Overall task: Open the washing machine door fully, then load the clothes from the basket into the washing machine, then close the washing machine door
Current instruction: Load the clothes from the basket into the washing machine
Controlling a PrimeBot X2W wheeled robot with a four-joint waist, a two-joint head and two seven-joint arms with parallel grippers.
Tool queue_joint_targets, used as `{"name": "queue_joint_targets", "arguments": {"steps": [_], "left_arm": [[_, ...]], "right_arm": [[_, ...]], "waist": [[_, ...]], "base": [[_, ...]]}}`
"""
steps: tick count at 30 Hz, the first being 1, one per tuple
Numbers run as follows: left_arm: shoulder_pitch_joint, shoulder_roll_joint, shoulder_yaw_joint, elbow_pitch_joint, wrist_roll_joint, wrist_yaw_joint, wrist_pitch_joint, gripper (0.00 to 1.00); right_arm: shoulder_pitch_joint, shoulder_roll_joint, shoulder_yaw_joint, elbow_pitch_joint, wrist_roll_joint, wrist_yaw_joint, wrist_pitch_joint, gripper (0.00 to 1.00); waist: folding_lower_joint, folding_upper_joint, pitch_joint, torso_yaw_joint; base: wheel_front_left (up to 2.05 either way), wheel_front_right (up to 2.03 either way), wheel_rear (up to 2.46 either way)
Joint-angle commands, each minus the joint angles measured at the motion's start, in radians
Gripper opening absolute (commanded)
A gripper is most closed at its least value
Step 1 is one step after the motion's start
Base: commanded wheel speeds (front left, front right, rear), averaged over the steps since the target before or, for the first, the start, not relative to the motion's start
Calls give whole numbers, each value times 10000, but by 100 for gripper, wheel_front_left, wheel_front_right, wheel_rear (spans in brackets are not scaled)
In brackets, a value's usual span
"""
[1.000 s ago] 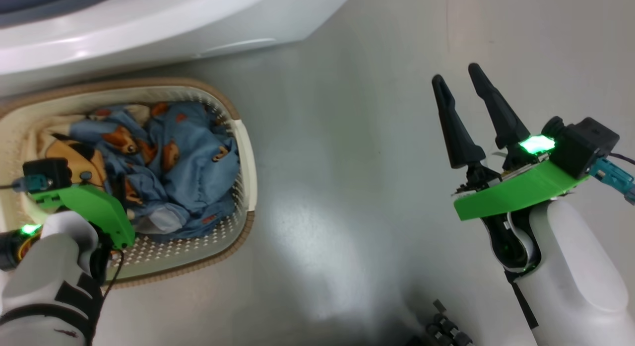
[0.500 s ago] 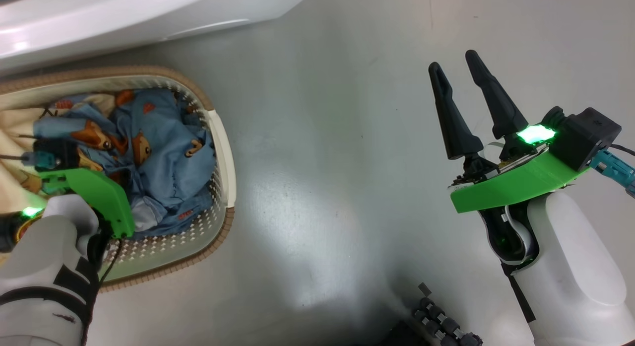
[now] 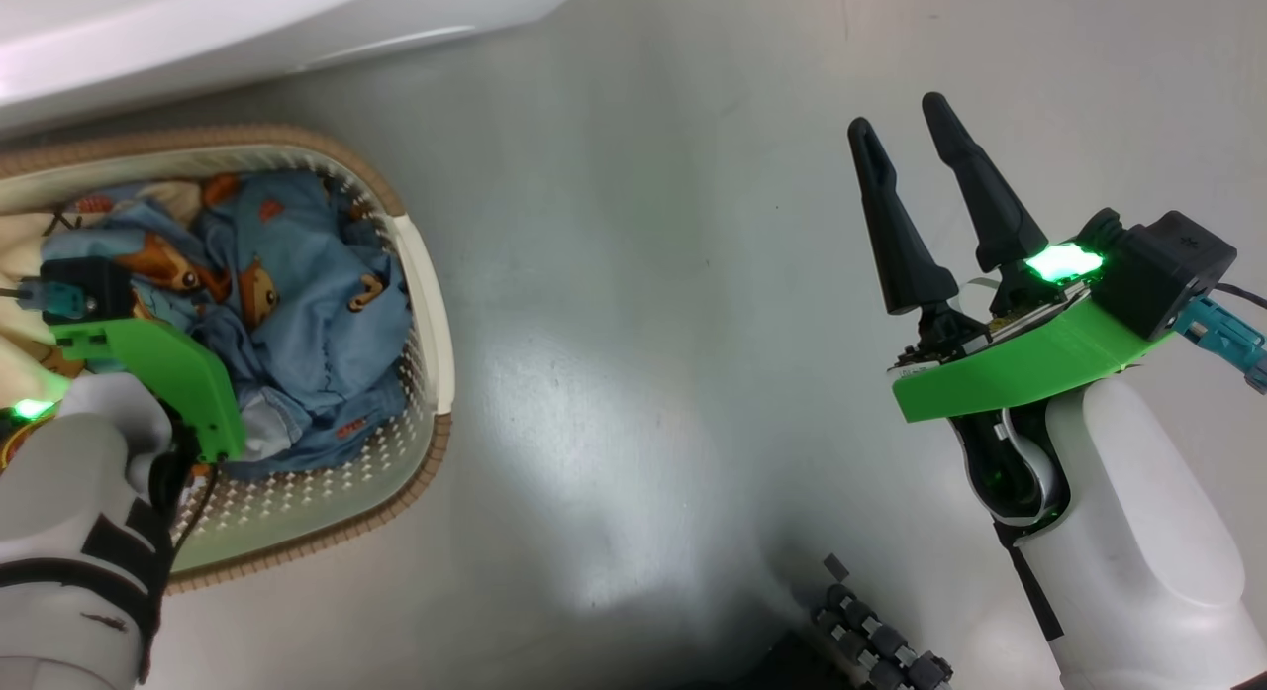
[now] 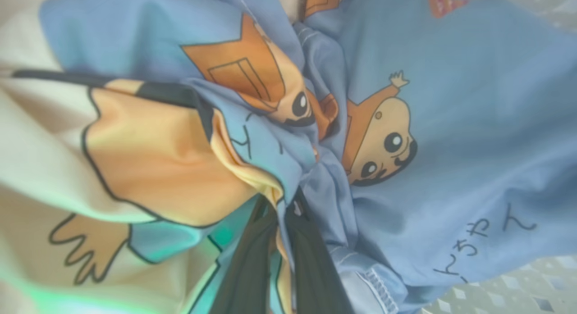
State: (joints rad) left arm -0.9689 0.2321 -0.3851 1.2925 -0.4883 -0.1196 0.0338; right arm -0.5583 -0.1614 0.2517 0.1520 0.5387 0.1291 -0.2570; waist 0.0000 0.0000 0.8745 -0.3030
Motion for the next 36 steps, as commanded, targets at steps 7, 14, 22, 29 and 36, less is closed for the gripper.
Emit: {"name": "queue_joint_targets", "arguments": {"steps": [7,14,22,29,36], "left_arm": [[488,0,96,-35,-237,-70,-599,0],[1107,-248,-215,-205,-276,-104,-1745,0],[2107,-441,-562,-902,-888,-109,-2558,0],[2993,-441,-798,-1850,-1432,-110,-2898,0],[3746,-325,-498,-2975,-1480,-110,-2950,0]], "right_arm": [[257,-60,276,-73,-82,16,-48,100],[423,-168,347,83,-80,16,-48,100],[864,-387,477,425,-11,16,-48,100],[1271,-737,579,651,55,16,-48,100],[1764,-815,567,874,172,16,-48,100]], "waist": [[0,0,-784,289],[0,0,-1941,560],[0,0,-3396,963],[0,0,-4587,1397],[0,0,-5646,1748]], "base": [[0,0,0],[0,0,0],[0,0,0],[0,0,0],[0,0,0]]}}
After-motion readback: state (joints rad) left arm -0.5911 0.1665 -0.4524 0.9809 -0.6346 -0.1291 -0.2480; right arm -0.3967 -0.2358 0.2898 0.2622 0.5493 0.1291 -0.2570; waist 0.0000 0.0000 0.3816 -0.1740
